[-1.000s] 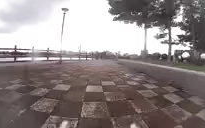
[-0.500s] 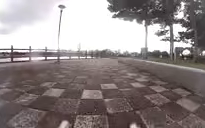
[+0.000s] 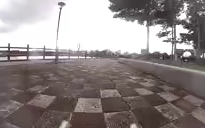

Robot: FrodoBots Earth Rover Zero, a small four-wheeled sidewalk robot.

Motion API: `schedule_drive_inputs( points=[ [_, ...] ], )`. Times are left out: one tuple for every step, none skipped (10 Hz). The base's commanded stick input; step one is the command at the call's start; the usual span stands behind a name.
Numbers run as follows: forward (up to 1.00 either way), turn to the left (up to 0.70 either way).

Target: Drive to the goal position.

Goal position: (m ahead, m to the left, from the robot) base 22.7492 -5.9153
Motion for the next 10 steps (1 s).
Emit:
schedule_drive_inputs(
  points=[
    [0.70, 0.00],
    [0.70, 0.00],
    [0.70, 0.00],
    [0.70, 0.00],
    [0.70, 0.00],
    [0.70, 0.00],
    [0.70, 0.00],
    [0.70, 0.00],
    [0.70, 0.00],
    [0.70, 0.00]
  ],
)
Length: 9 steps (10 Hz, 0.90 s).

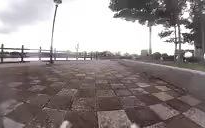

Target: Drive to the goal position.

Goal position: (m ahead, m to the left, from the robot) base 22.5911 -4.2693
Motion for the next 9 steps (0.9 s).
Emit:
schedule_drive_inputs(
  points=[
    [0.70, 0.00],
    [0.70, 0.00],
    [0.70, 0.00],
    [0.70, 0.00],
    [0.70, 0.00],
    [0.70, 0.00],
    [0.70, 0.00],
    [0.70, 0.00],
    [0.70, 0.00]
  ],
)
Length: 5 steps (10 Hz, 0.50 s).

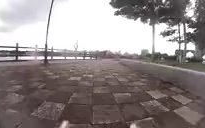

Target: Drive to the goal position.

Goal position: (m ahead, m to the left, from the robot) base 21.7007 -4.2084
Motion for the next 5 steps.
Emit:
schedule_drive_inputs(
  points=[
    [0.70, 0.00],
    [0.70, 0.00],
    [0.70, 0.00],
    [0.70, 0.00],
    [0.70, 0.00]
  ],
)
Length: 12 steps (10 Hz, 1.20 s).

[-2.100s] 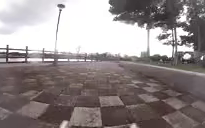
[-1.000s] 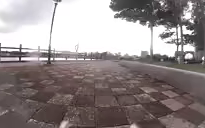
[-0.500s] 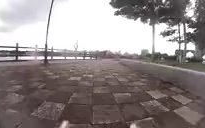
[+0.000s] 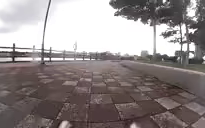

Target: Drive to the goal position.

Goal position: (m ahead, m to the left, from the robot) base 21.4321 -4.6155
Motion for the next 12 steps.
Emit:
schedule_drive_inputs(
  points=[
    [0.70, 0.00],
    [0.70, 0.00],
    [0.70, 0.00],
    [0.70, 0.00],
    [0.70, 0.00],
    [0.70, 0.00],
    [0.70, 0.00],
    [0.70, 0.00],
    [0.70, 0.00],
    [0.70, 0.00],
    [0.70, 0.00],
    [0.70, 0.00]
  ],
)
